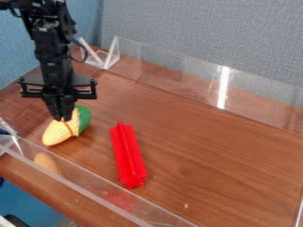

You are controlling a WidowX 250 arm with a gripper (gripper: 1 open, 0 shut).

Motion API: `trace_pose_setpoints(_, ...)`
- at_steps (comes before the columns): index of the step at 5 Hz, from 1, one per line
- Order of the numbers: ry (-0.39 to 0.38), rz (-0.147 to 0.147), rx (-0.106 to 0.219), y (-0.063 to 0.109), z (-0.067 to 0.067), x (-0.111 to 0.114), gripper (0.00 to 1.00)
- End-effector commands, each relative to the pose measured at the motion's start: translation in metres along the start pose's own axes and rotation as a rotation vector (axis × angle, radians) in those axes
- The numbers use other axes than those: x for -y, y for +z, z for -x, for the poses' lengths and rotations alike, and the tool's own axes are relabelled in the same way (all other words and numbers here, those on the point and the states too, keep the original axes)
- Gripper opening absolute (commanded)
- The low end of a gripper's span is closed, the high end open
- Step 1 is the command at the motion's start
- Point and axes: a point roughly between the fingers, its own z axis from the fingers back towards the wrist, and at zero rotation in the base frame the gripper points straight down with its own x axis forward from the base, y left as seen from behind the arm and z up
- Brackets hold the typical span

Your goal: Push the yellow object to the right side of the table

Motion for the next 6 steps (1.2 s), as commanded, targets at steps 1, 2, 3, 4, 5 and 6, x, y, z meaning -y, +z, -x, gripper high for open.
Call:
trace_pose_setpoints(1,-0.051,0.009,0.064,0.018,-0.006,0.009,1.00)
trace_pose_setpoints(2,-0.060,0.007,0.061,0.013,-0.007,0.000,0.00)
trace_pose_setpoints(3,-0.070,0.002,0.056,0.006,-0.008,-0.008,0.00)
trace_pose_setpoints(4,-0.076,-0.005,0.047,-0.004,-0.010,-0.017,1.00)
trace_pose_setpoints(5,-0.085,-0.007,0.042,-0.013,-0.018,-0.022,1.00)
trace_pose_setpoints(6,-0.097,-0.009,0.040,-0.019,-0.025,-0.029,0.00)
